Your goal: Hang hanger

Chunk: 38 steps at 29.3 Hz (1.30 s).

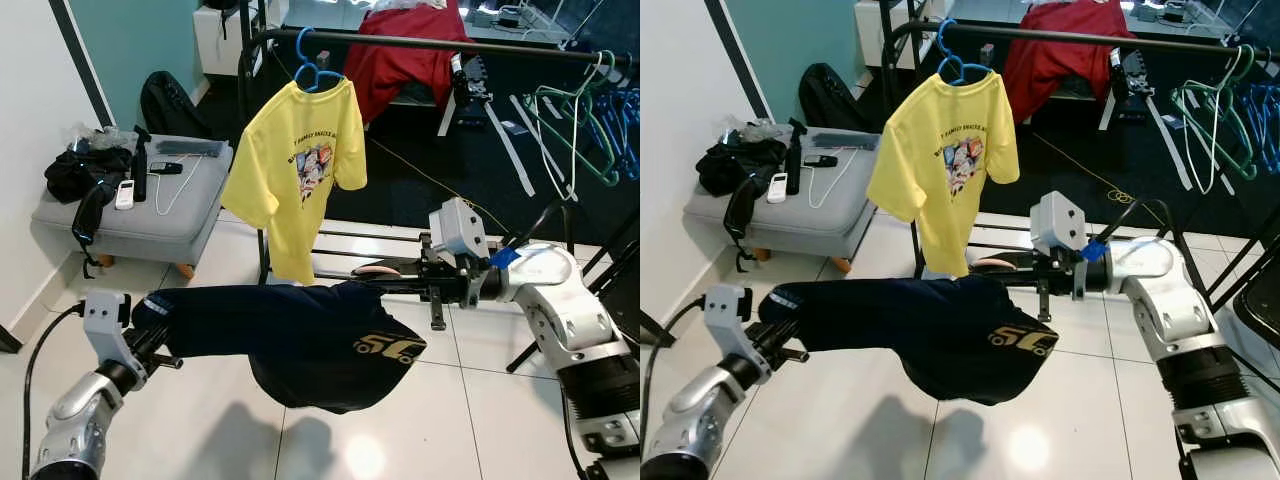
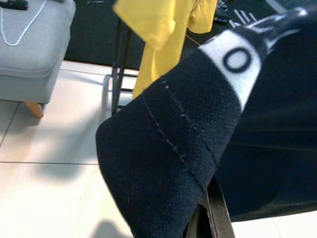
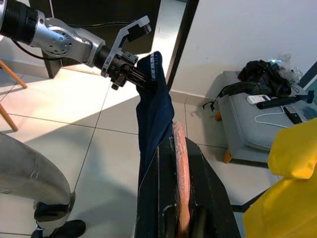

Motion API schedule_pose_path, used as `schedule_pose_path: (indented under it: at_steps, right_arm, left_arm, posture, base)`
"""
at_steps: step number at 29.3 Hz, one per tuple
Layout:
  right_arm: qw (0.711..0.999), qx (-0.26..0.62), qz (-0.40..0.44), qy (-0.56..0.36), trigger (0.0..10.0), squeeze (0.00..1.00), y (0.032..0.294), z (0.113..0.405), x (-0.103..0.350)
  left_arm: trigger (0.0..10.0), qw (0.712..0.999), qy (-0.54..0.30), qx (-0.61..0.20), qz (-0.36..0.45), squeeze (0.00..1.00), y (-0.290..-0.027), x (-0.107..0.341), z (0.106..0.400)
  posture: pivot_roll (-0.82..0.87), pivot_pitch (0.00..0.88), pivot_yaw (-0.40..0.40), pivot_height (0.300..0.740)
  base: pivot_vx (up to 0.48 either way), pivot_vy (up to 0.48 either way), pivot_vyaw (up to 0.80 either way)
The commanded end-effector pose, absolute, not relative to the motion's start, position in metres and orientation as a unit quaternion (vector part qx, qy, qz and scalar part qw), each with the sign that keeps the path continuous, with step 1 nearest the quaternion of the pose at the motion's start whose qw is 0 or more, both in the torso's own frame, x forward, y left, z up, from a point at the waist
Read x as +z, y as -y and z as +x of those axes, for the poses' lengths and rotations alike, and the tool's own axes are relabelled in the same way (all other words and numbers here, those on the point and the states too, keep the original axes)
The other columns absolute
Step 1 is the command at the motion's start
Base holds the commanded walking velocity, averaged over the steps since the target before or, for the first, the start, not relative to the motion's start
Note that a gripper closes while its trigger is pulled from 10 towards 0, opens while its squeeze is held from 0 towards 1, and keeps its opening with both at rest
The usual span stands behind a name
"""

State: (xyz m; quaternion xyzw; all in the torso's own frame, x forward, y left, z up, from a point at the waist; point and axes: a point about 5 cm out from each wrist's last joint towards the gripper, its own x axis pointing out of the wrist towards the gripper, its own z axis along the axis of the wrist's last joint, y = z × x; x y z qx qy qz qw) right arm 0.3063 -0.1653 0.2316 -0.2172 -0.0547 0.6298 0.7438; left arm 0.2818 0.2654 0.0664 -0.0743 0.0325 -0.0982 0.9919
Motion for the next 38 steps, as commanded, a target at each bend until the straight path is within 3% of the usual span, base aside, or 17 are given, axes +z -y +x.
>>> schedule_pose_path:
  at_steps: [1,9,11,16,29,31,32,34,35,38]
  right_arm:
    - [0.746,0.624,-0.226,0.055,0.0,0.0,0.17,0.305,0.232]
    - [0.745,0.625,-0.227,0.053,0.0,0.0,0.17,0.305,0.232]
    - [0.745,0.626,-0.227,0.051,0.0,0.0,0.17,0.305,0.231]
    - [0.745,0.626,-0.228,0.05,0.0,0.0,0.171,0.304,0.231]
    - [0.743,0.627,-0.229,0.051,0.0,0.0,0.171,0.303,0.231]
    - [0.743,0.627,-0.229,0.051,0.0,0.0,0.171,0.303,0.231]
    - [0.743,0.627,-0.229,0.051,0.0,0.0,0.171,0.303,0.231]
    - [0.742,0.628,-0.229,0.051,0.0,0.0,0.171,0.303,0.231]
    - [0.742,0.628,-0.229,0.051,0.0,0.0,0.171,0.303,0.231]
    - [0.742,0.628,-0.229,0.051,0.0,0.0,0.17,0.304,0.231]
  left_arm:
    - [0.0,0.995,-0.037,-0.067,-0.064,0.0,-0.281,0.066,0.277]
    - [0.0,0.997,-0.062,-0.033,-0.042,0.0,-0.293,0.063,0.275]
    - [0.0,0.993,-0.114,0.016,0.001,0.0,-0.307,0.054,0.271]
    - [0.0,0.986,-0.155,0.05,0.033,0.0,-0.316,0.047,0.268]
    - [0.0,0.98,-0.193,0.023,0.045,0.0,-0.305,0.034,0.266]
    - [0.5,0.982,-0.184,0.02,0.046,0.0,-0.303,0.036,0.268]
    - [10.0,0.984,-0.173,0.017,0.041,0.0,-0.301,0.038,0.27]
    - [10.0,0.985,-0.168,0.016,0.039,0.02,-0.3,0.039,0.271]
    - [10.0,0.985,-0.166,0.009,0.036,1.0,-0.298,0.039,0.272]
    - [10.0,0.985,-0.168,0.01,0.048,1.0,-0.297,0.039,0.273]
  posture:
    - [-0.07,0.132,-0.013,0.74]
    - [-0.07,0.131,-0.012,0.74]
    - [-0.07,0.131,-0.011,0.74]
    - [-0.07,0.129,-0.01,0.74]
    - [-0.07,0.119,-0.013,0.74]
    - [-0.07,0.118,-0.014,0.74]
    - [-0.07,0.117,-0.015,0.74]
    - [-0.07,0.117,-0.015,0.74]
    - [-0.07,0.117,-0.016,0.74]
    - [-0.07,0.119,-0.015,0.74]
  base:
    - [0.0,0.0,0.0]
    - [0.0,0.0,0.0]
    - [0.0,0.0,0.0]
    - [0.0,0.0,0.0]
    - [0.0,0.0,0.0]
    - [0.0,0.0,0.0]
    - [0.0,0.0,0.0]
    - [0.0,0.0,0.0]
    - [0.0,0.0,0.0]
    - [0.0,0.0,0.0]
